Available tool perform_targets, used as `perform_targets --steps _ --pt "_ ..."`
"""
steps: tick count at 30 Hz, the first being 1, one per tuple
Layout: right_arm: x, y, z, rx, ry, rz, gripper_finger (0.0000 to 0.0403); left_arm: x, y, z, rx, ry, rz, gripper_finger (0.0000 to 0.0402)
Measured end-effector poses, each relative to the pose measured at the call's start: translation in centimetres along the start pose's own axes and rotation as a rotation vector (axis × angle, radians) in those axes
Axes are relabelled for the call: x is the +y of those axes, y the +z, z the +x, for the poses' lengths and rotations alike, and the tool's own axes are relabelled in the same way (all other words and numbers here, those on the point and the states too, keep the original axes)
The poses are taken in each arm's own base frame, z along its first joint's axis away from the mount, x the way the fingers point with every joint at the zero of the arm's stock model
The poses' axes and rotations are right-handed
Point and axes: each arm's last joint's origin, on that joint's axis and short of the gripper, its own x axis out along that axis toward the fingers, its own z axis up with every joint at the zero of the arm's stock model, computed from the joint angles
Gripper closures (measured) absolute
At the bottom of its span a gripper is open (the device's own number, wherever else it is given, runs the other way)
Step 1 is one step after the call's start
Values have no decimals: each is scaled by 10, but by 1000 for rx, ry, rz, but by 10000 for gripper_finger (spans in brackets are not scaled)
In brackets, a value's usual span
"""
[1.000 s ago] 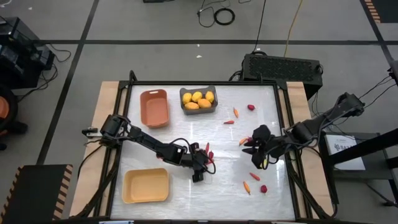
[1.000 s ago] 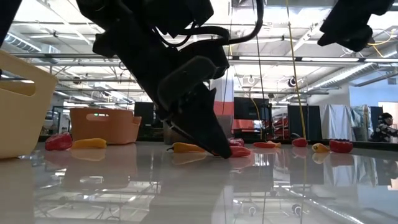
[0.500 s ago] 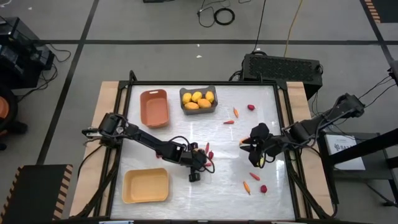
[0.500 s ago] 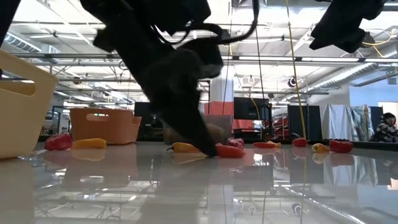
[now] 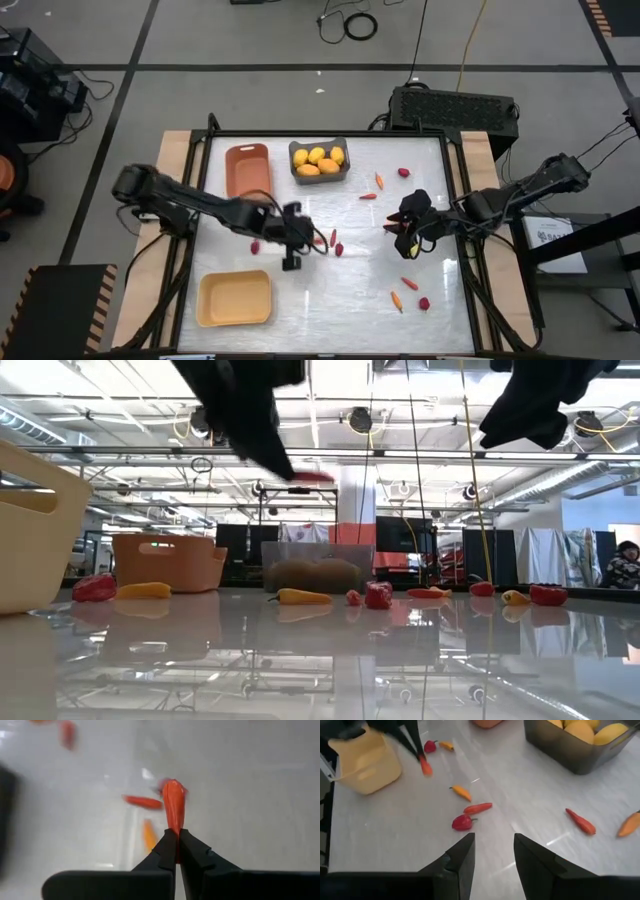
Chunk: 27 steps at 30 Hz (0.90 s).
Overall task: Sort produce into baskets
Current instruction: Put the orange chili pepper into the orange bin
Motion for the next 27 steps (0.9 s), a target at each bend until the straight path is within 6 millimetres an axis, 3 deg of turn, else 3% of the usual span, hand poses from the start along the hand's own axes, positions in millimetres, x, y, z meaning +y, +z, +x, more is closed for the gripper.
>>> perform_targets --steps 6,13,20,27 --pt "-2 4 2 -14 -10 15 276 34 1 -52 -33 163 -64 390" --pt "-1 5 2 -24 3 31 276 69 -13 -96 16 302 -139 390" --pt "0 6 2 -40 19 47 276 100 -40 -119 214 459 -205 390" --pt "0 6 2 -38 18 95 276 122 -72 -117 391 512 -203 389"
